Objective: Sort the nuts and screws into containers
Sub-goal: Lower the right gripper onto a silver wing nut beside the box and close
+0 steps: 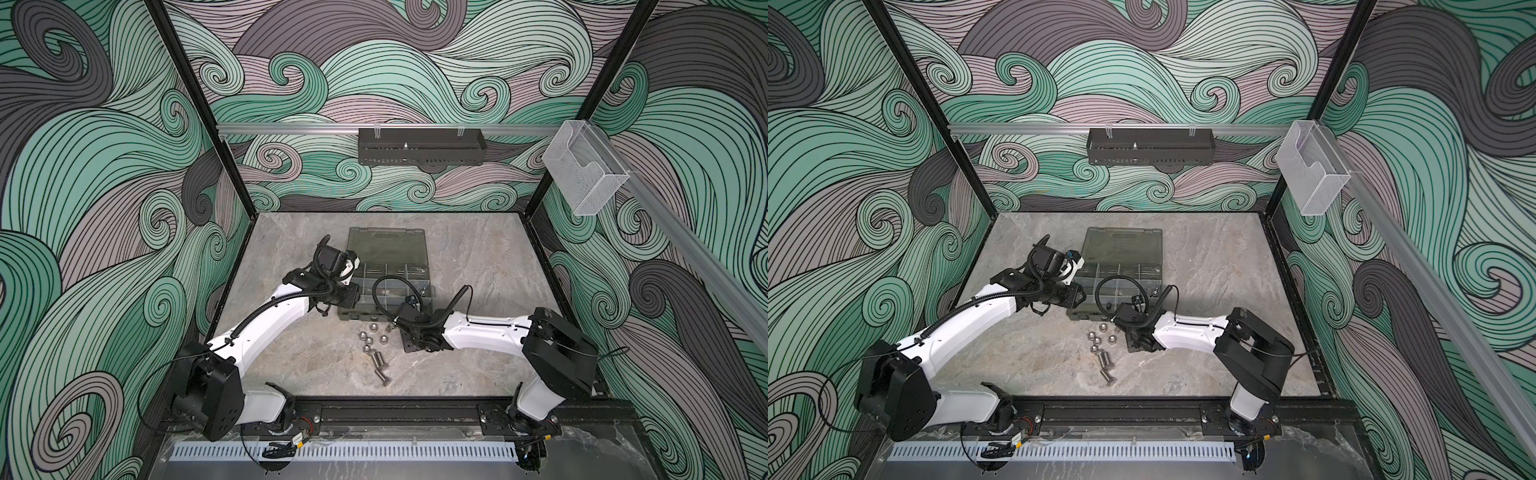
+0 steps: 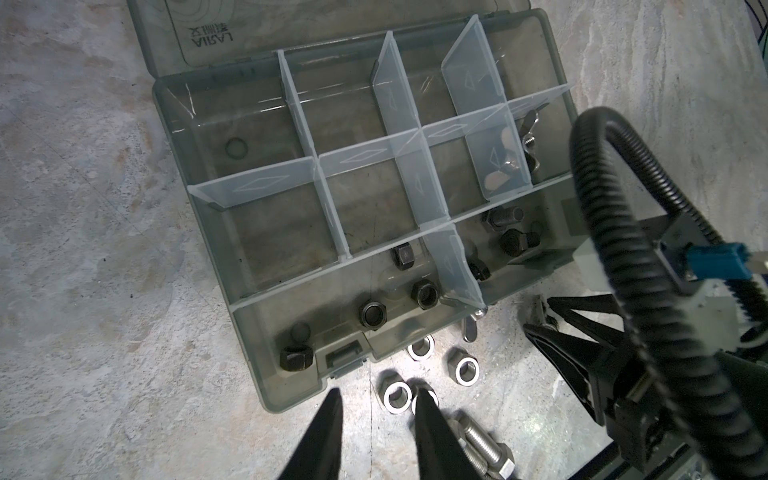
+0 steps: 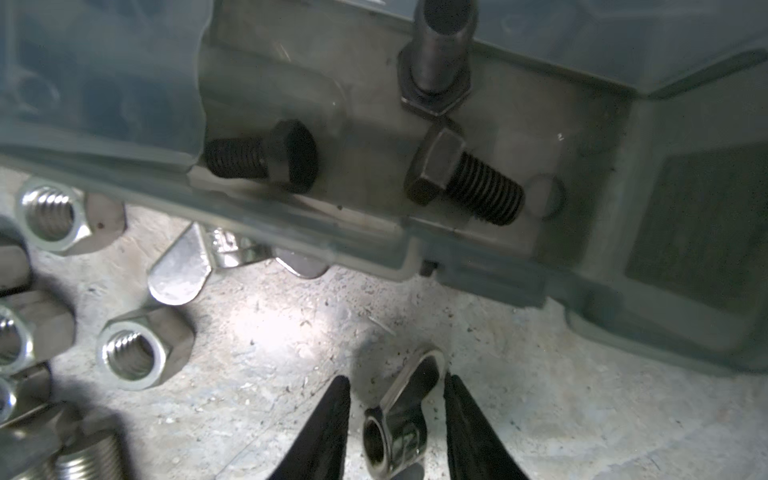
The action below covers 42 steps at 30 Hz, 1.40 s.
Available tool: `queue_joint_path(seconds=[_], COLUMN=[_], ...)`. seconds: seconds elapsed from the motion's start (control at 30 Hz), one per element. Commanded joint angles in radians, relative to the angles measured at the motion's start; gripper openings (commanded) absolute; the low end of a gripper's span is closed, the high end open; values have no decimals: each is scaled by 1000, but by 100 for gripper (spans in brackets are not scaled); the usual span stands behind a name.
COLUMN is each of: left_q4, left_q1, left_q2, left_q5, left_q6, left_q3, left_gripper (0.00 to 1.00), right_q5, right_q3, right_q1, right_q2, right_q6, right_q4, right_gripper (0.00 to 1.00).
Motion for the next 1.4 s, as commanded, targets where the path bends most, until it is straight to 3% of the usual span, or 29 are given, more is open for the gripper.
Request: queue_joint_path(seconds=[0.0,1.37], left_q4=[5,8], left_q1=[10,10], left_q2=[-5,-4], left_q5=[12,16], left_q6=[-5,-8], left_q3=[-4,-5], left_gripper=[34,34], right_q5=[-1,25], right_q3=[-8,-29], right_q1=[0,-1], right_q2=[1,-69], right_q6=[17,11], right_q4=[1,-18], right_gripper=[36,19])
